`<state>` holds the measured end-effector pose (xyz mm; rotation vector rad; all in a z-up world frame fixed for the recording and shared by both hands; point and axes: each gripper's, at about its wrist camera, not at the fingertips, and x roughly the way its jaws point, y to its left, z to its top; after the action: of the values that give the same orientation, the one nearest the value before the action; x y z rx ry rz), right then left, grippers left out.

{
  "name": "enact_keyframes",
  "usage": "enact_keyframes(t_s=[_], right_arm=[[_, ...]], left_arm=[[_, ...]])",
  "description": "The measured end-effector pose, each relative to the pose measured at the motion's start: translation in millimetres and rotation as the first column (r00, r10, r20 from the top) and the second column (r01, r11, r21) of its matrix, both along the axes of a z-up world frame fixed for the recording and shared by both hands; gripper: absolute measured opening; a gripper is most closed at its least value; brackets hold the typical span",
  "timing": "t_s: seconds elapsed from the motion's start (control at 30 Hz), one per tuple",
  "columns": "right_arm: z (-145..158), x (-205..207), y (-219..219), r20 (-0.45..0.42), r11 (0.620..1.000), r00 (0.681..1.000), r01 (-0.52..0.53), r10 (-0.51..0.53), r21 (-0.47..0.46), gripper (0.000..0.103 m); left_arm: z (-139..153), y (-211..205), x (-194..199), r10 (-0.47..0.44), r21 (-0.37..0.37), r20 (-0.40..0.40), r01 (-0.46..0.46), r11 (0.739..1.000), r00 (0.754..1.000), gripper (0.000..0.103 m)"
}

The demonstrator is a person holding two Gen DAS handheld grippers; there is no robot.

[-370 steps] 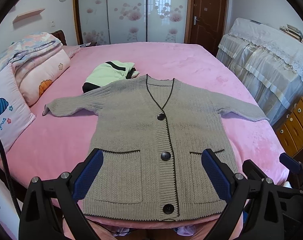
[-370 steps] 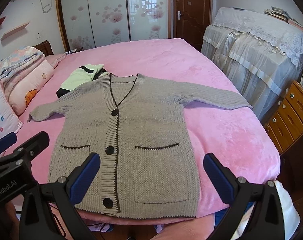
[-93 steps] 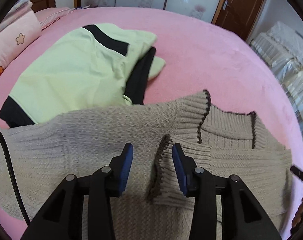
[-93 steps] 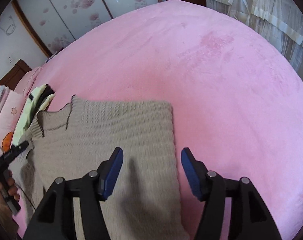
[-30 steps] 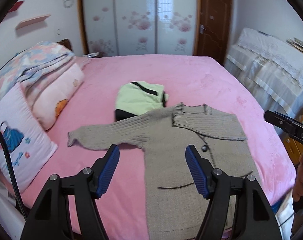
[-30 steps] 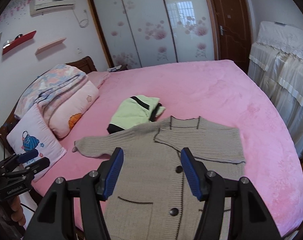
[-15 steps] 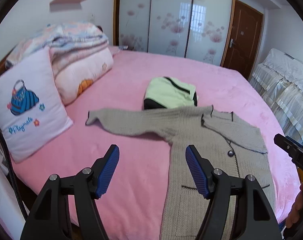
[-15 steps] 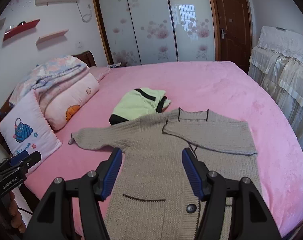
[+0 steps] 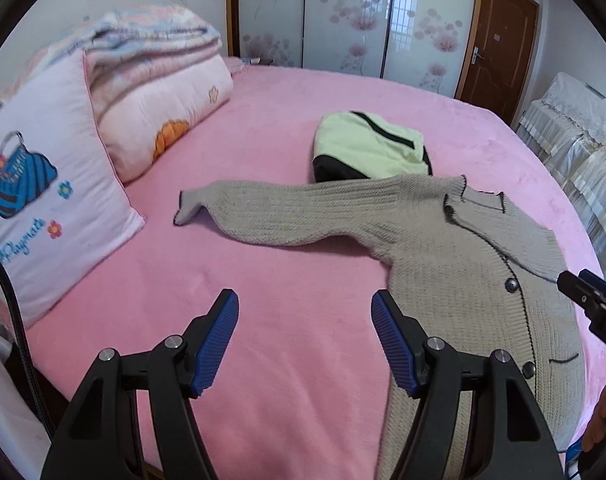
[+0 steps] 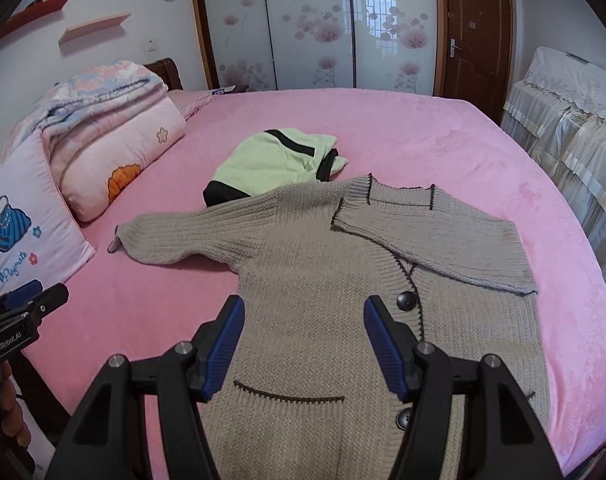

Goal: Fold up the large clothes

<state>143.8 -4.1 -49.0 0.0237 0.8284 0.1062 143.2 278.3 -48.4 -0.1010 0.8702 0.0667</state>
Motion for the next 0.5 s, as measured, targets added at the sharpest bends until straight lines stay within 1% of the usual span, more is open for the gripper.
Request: enact_keyframes(t_s=[0.07,0.17,0.27,0.37,0.4,0.5], right_arm=[[-9.7,8.6,7.1,-0.007,1.0,1.0,-0.003,0.003,-0.007,0.062],[-22.5,21.0,16.6,-0.024,1.0,1.0,-0.014,0.013,-0.01,0.062],[-40.8,35.5,28.6,-0.055,0.999,0.998,-0.034,0.033,-0.012,0.062],[-56.0,45.6,37.5,-0.078,0.999,0.996,-0.048,0.046,-0.022,0.062],[-62.5,49.7,41.3,-0.087,0.998,0.995,-0.053,0.051,-0.024,0.062],[-75.7,57.8,47.7,-0.106,0.998,0.993,-0.064,0.061,-0.025,0.062]], left_arm=[[-12.6,9.8,12.0,-0.003,-0.036,-0.021,0.002,0.999,1.0,0.068],[-35.4,27.9,32.0,-0.011,-0.11,-0.053,0.005,0.994,0.999,0.067],[-62.0,49.5,54.5,-0.005,-0.202,-0.098,-0.015,0.979,0.995,0.068],[-91.2,73.7,78.2,0.023,-0.294,-0.139,-0.063,0.954,0.99,0.067],[-103.6,83.7,88.8,0.037,-0.327,-0.155,-0.087,0.941,0.987,0.067],[-129.7,104.5,113.5,0.078,-0.371,-0.185,-0.143,0.917,0.98,0.067]])
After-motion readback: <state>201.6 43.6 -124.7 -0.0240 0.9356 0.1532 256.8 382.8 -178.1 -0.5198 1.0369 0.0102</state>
